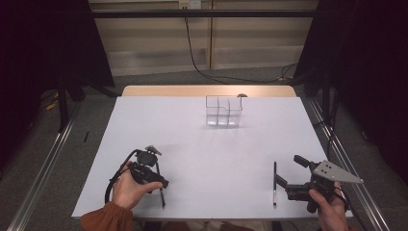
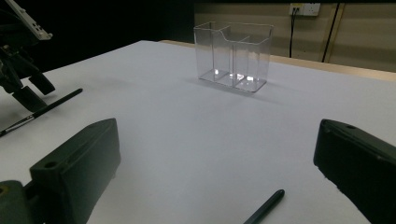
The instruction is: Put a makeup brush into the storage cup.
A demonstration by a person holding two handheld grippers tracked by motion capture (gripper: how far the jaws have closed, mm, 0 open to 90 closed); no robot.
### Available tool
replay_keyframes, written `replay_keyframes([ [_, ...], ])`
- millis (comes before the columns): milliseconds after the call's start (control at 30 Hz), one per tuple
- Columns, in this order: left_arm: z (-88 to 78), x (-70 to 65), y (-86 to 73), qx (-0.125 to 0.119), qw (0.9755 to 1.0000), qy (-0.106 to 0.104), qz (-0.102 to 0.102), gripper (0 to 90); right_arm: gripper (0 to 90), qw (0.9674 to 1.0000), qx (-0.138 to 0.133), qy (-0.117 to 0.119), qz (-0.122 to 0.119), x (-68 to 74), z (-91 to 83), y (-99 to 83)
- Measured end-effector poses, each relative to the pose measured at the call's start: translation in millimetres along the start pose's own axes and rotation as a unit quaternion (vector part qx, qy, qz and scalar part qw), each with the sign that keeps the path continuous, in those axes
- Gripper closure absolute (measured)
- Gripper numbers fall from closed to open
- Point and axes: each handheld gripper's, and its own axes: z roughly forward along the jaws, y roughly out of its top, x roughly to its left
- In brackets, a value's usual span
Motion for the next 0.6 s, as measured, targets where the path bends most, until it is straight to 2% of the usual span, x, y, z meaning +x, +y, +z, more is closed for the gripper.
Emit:
replay_keyframes([
  [100,5.3,-3.0,1.2,0.013,0.9999,0.005,0.009,11.6,0.0,1.0,0.0,0.0,0.0,0.1,0.0,0.0],
  [200,6.7,-10.2,2.0,0.022,0.9986,0.037,0.031,15.4,0.0,1.0,0.0,-0.001,0.002,0.4,0.2,0.0],
  [300,6.9,-10.5,2.4,0.025,0.9984,0.04,0.03,14.7,0.0,1.0,0.001,-0.001,0.003,0.5,0.5,0.0],
  [500,6.6,-12.5,4.6,0.041,0.9981,0.044,0.014,16.3,0.0,1.0,0.001,-0.001,0.003,0.6,0.4,-0.2],
  [600,6.7,-12.4,5.9,0.048,0.9976,0.048,0.014,16.7,0.0,1.0,0.001,0.0,0.002,0.6,0.4,-0.2],
])
